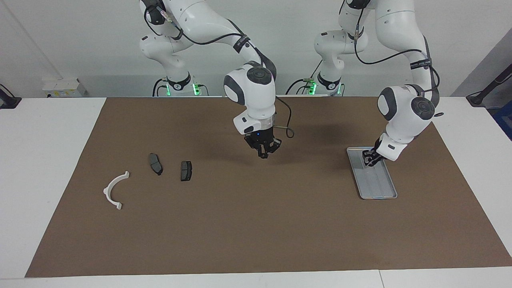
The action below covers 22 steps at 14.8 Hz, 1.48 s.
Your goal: Pick bearing gear from pile to tray
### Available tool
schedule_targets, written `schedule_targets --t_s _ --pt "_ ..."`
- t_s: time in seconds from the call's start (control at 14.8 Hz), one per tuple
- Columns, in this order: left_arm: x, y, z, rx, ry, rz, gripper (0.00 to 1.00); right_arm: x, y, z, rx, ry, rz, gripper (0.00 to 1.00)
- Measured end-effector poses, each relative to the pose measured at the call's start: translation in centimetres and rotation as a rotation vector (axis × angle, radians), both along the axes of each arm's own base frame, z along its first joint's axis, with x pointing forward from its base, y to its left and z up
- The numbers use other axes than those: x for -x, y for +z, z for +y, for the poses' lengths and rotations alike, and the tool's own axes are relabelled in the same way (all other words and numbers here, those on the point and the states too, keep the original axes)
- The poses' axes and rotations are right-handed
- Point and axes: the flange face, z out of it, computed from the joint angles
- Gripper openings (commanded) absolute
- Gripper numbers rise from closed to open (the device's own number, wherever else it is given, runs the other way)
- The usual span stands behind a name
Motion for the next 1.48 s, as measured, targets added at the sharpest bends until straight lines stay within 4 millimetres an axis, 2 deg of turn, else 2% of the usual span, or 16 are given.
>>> schedule_targets --t_s 0.13,0.4,0.74,0.81,0.94,1.01,1.08,1.21,1.35,1.48 --pt "0.5 -0.9 0.0 0.0 0.0 -0.002 0.0 -0.1 -2.0 -0.2 0.004 0.018 0.006 0.0" --pt "0.7 -1.3 0.0 0.0 0.001 -0.006 0.0 -0.9 -4.8 -1.4 0.009 0.051 0.012 0.0" --pt "1.4 -2.5 0.0 -0.001 0.0 -0.017 0.0 -0.8 -6.2 -1.7 0.016 0.066 0.022 0.0" --pt "1.5 -2.6 0.0 -0.001 -0.001 -0.017 0.07 -0.8 -6.3 -1.7 0.017 0.067 0.024 0.0" --pt "1.5 -2.7 0.0 -0.001 -0.001 -0.019 0.38 -0.8 -6.5 -1.8 0.018 0.065 0.026 0.0" --pt "1.5 -2.6 0.0 -0.001 -0.001 -0.02 0.44 -0.9 -6.5 -1.9 0.018 0.064 0.026 0.03" --pt "1.5 -2.6 0.0 -0.001 -0.001 -0.02 0.51 -0.9 -6.5 -2.0 0.018 0.063 0.026 0.3" --pt "1.5 -2.6 0.0 -0.001 -0.002 -0.021 0.64 -1.1 -6.5 -2.2 0.018 0.058 0.026 0.61" --pt "1.4 -2.5 0.0 -0.001 -0.002 -0.024 0.65 -1.2 -6.5 -2.4 0.018 0.055 0.026 0.69" --pt "1.1 -1.4 -0.2 0.0 -0.005 -0.022 0.65 -1.6 -6.1 -2.5 0.013 0.05 0.019 0.69"
